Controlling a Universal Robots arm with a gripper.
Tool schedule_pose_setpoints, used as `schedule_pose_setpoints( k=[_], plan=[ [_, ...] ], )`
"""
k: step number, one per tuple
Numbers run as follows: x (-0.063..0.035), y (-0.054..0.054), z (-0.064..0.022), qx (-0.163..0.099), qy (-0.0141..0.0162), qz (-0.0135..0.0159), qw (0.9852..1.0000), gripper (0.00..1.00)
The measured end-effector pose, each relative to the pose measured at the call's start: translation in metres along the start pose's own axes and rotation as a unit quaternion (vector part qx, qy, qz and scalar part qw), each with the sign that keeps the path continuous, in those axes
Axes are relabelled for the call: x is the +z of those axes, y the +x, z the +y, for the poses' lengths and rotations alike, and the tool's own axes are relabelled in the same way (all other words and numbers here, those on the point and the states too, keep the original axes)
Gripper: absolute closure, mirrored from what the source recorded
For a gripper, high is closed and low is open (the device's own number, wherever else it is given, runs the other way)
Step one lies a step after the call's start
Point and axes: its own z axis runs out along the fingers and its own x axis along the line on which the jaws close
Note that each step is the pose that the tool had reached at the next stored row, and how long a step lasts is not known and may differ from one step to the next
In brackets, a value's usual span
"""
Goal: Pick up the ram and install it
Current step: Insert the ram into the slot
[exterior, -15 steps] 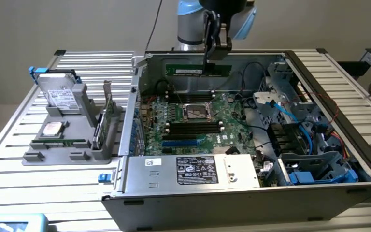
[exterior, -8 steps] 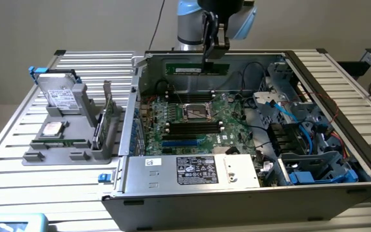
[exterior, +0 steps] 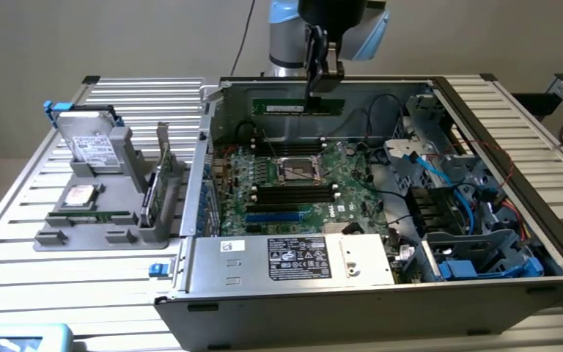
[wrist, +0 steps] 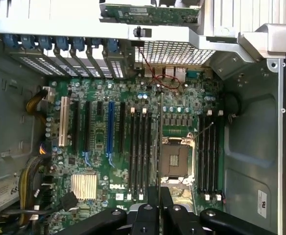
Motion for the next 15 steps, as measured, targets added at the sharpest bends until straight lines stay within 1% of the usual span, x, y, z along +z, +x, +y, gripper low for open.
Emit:
schedule_pose_setpoints(
  k=[3, 6, 11, 15],
  plan=[
    [0.0055, -0.001, -0.0007, -0.001, 0.0, -0.0001, 1.0, 0.86],
    [0.0108, -0.001, -0.0015, -0.001, 0.0, 0.0006, 1.0, 0.86],
    [0.0194, 0.0, -0.0035, -0.001, -0.0001, 0.0044, 1.0, 0.86],
    [0.0249, 0.0, -0.005, -0.001, -0.0002, 0.0088, 1.0, 0.86]
  ],
)
